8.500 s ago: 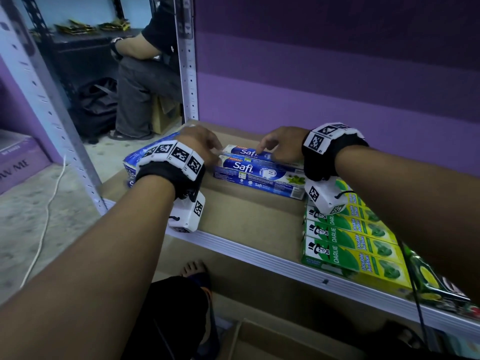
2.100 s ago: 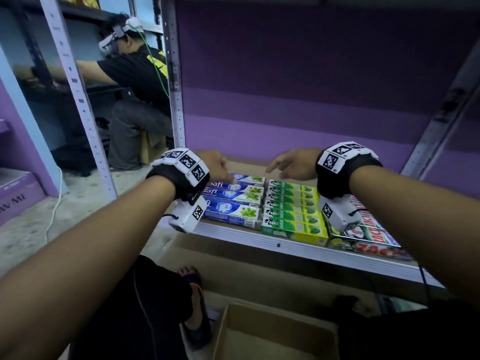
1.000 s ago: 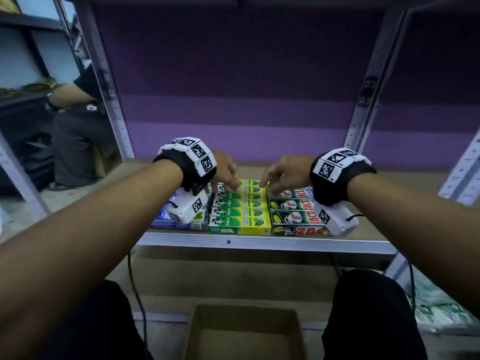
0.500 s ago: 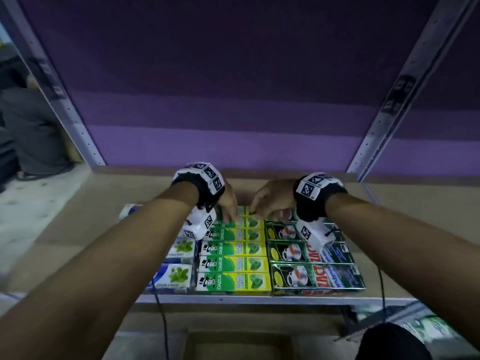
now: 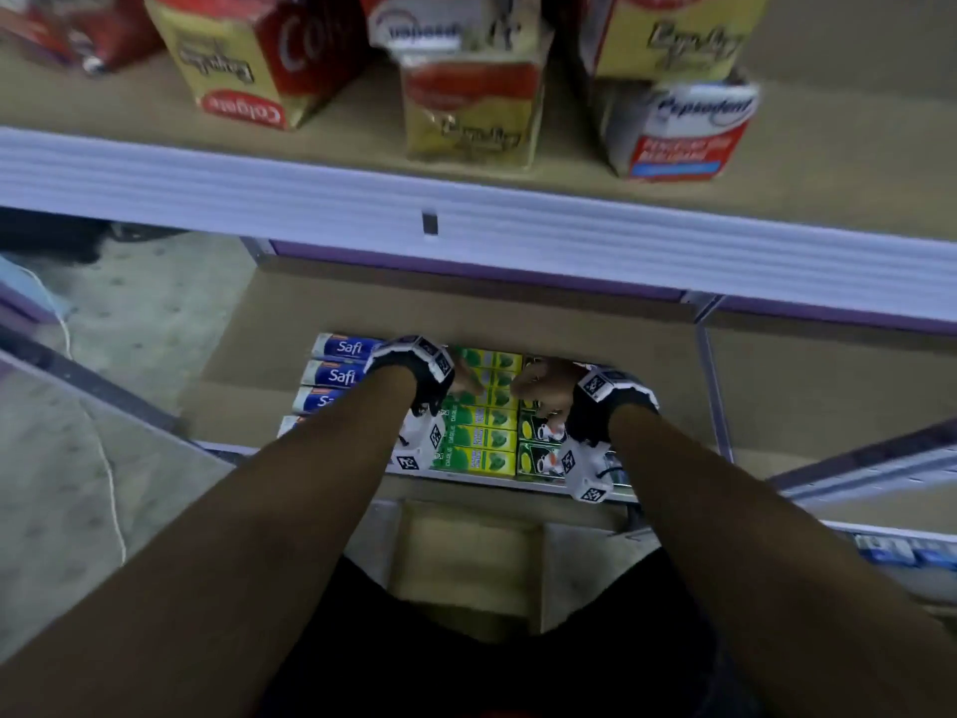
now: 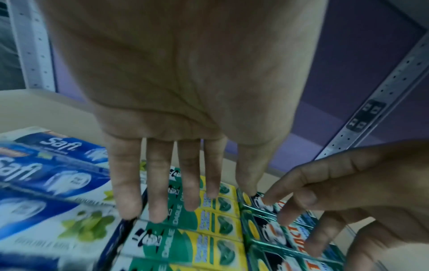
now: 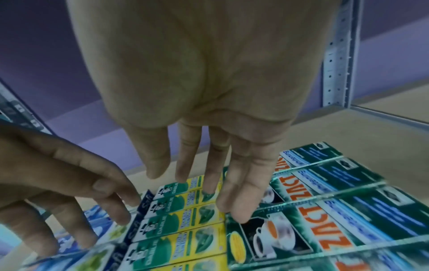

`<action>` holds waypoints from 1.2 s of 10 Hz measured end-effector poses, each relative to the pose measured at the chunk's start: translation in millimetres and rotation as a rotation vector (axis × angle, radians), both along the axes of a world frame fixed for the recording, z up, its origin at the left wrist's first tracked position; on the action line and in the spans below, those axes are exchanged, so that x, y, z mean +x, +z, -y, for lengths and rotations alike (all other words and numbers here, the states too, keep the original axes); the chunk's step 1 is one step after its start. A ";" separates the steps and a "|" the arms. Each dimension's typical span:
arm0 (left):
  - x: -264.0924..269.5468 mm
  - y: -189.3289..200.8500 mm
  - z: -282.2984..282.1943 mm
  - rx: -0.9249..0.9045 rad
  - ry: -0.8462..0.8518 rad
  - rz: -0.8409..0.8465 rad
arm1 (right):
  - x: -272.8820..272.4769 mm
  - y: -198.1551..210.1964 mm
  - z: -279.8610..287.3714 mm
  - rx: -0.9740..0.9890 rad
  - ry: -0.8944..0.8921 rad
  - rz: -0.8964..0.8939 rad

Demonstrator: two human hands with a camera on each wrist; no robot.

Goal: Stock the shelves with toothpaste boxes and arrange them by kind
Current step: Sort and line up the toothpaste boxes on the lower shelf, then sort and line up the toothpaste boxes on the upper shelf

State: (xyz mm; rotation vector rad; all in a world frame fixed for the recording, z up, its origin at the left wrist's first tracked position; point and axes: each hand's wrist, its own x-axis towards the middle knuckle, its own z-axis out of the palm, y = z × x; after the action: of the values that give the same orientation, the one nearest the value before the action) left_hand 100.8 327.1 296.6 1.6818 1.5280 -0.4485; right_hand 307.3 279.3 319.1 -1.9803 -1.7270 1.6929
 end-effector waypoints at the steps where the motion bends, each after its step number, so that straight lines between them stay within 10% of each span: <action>1: 5.6 43.4 26.1 -0.050 0.093 0.029 | -5.5 24.4 9.8 -0.087 -0.079 -0.042; 7: -5.8 143.1 89.8 -0.092 0.301 0.243 | 5.8 122.9 67.5 -0.187 -0.217 -0.086; 12: -25.2 217.3 163.3 0.272 0.184 0.550 | -5.3 207.5 121.3 -0.055 -0.093 -0.223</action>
State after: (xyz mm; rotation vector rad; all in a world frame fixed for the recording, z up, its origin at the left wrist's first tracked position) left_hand 75.6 163.8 513.9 1.6616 1.3448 0.3150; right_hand 302.0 157.9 526.6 -1.7802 -1.5080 1.8660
